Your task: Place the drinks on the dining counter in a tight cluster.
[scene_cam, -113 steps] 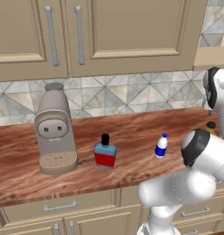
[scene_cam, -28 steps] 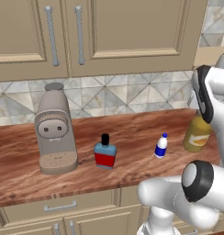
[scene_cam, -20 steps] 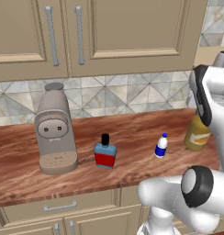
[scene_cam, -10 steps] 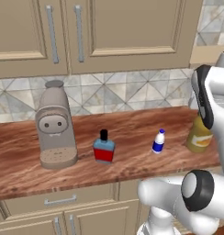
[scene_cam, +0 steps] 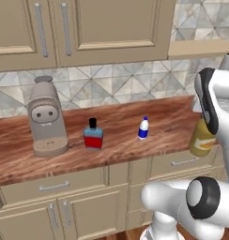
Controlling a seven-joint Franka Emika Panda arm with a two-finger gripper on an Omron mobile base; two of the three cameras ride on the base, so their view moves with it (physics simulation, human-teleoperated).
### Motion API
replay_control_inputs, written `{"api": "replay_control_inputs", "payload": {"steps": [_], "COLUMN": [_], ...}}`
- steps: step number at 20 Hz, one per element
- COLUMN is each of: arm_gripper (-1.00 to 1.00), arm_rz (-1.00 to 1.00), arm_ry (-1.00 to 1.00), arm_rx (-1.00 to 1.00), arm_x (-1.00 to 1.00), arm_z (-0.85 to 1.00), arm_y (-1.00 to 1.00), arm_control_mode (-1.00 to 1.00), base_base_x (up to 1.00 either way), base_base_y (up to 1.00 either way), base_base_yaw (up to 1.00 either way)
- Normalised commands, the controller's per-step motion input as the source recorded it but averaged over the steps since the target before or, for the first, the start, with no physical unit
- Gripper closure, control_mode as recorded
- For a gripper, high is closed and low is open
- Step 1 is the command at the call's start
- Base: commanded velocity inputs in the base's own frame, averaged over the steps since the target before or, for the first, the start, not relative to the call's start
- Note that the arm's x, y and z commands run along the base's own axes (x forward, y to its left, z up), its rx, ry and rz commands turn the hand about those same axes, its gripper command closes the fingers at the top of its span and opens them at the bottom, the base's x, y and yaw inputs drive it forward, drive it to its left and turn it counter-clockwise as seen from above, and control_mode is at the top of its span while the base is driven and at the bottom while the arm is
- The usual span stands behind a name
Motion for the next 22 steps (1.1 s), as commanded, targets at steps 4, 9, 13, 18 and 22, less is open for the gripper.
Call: {"api": "replay_control_inputs", "payload": {"steps": [4, 9, 13, 18, 22], "arm_gripper": [1.0, 1.0, 1.0, 1.0, 1.0], "arm_rz": [0.0, 0.0, 0.0, 0.0, 0.0], "arm_ry": [0.0, 0.0, 0.0, 0.0, 0.0], "arm_rx": [0.0, 0.0, 0.0, 0.0, 0.0], "arm_x": [0.0, 0.0, 0.0, 0.0, 0.0], "arm_z": [0.0, 0.0, 0.0, 0.0, 0.0], "arm_y": [0.0, 0.0, 0.0, 0.0, 0.0], "arm_control_mode": [1.0, 1.0, 1.0, 1.0, 1.0], "base_base_x": [-0.2, -0.02, 0.05, 0.22, 0.26], "base_base_y": [-0.03, 0.0, 0.0, 0.0, 0.01], "base_base_yaw": [-0.64, -0.76, -0.81, -0.8, -0.81]}}
